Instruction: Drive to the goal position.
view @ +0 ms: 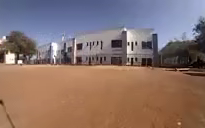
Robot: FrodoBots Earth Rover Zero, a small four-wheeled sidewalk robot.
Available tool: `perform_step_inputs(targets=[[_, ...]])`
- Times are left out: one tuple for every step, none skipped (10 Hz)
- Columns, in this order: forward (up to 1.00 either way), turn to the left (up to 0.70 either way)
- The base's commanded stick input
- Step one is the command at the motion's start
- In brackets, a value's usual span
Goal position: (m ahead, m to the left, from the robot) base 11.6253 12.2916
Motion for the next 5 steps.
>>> perform_step_inputs(targets=[[1.0, 0.0], [1.0, 0.0], [1.0, 0.0], [1.0, 0.0], [1.0, 0.0]])
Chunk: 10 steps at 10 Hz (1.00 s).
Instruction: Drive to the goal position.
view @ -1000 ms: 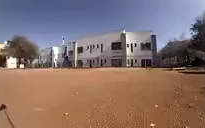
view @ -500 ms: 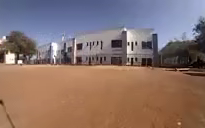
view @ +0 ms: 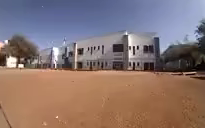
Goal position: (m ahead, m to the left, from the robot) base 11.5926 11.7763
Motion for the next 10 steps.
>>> perform_step_inputs(targets=[[1.0, 0.0], [1.0, 0.0], [1.0, 0.0], [1.0, 0.0], [1.0, 0.0], [1.0, -0.03], [1.0, -0.17], [1.0, -0.27], [1.0, -0.27], [1.0, -0.27]])
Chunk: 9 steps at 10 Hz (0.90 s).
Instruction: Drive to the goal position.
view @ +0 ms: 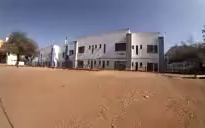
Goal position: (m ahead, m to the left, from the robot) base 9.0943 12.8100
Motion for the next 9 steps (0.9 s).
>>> perform_step_inputs(targets=[[1.0, -0.27], [1.0, -0.27], [1.0, -0.27], [1.0, -0.27], [1.0, -0.27], [1.0, -0.27], [1.0, 0.0], [1.0, 0.0], [1.0, 0.0]])
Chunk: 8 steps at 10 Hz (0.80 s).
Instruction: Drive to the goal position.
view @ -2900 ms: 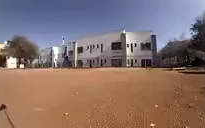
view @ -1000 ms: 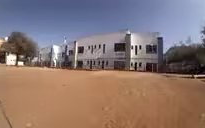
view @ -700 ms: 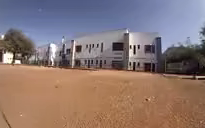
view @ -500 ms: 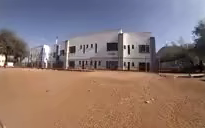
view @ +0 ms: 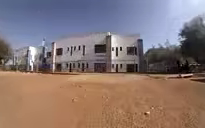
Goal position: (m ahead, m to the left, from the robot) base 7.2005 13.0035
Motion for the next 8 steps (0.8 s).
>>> perform_step_inputs(targets=[[1.0, 0.0], [1.0, 0.0], [1.0, 0.0], [1.0, 0.0], [1.0, 0.0], [1.0, 0.0], [1.0, 0.0], [1.0, 0.0]])
